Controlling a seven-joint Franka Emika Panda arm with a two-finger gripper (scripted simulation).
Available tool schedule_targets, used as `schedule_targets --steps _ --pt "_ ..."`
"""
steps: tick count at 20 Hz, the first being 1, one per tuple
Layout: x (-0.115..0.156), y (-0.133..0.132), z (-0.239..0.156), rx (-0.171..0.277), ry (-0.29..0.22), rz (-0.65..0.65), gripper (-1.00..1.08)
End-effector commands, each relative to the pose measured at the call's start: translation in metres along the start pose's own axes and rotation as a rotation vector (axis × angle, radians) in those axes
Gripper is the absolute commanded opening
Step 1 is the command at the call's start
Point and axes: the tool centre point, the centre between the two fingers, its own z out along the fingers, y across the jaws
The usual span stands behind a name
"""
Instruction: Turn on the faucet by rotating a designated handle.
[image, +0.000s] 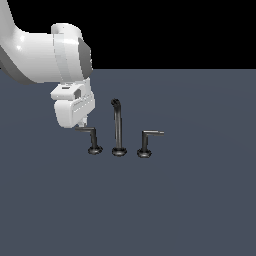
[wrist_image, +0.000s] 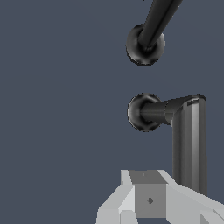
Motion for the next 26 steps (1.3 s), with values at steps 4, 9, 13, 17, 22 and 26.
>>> schedule_targets --steps 4,9,13,17,22,26 --pt "-0.009 0.019 0.000 0.000 0.000 0.000 -1.00" --pt "-0.003 0.018 0.000 0.011 0.004 0.008 -1.00" --pt "-0.001 0.031 0.000 0.008 0.003 0.006 -1.00" --pt "0.001 0.044 0.000 0.005 0.002 0.004 -1.00" --pt "0.003 0.060 0.000 0.002 0.001 0.002 -1.00" --pt "0.007 0.058 0.000 0.010 0.003 0.002 -1.00"
